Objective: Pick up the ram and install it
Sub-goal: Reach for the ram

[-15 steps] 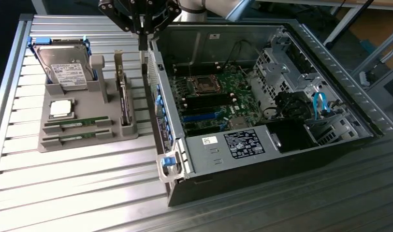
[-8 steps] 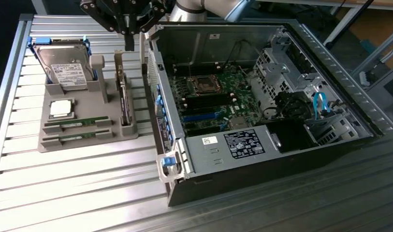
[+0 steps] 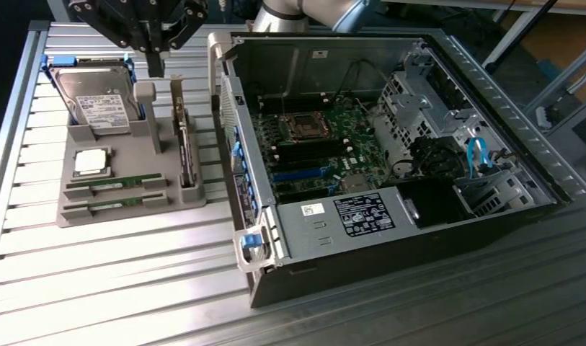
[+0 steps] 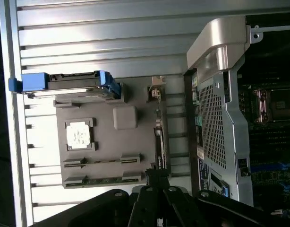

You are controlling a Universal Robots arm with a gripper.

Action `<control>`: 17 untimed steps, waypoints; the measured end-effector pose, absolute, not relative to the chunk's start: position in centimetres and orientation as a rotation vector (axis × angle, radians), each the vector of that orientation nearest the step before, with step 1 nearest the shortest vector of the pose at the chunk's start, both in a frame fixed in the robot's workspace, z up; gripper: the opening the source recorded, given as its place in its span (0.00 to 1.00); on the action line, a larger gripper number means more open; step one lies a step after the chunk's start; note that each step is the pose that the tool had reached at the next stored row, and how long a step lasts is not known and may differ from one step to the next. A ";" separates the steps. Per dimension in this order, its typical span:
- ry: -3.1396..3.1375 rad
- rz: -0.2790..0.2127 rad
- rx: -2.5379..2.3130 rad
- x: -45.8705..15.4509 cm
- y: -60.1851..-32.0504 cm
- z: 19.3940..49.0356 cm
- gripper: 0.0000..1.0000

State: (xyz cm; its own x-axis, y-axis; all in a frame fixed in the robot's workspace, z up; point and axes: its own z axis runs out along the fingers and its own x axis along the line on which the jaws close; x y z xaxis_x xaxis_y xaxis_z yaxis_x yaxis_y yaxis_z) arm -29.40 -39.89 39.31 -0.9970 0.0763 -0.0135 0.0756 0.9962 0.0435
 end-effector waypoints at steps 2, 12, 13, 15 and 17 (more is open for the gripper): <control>3.125 0.067 0.119 -30.4 -39.9 39.3 0.10; 3.129 0.067 0.119 -33.8 -39.9 39.3 0.10; 3.129 0.067 0.119 -34.2 -39.9 39.3 0.10; 3.130 0.067 0.119 -34.6 -39.9 39.3 0.10; 3.131 0.067 0.119 -35.4 -39.9 39.3 0.10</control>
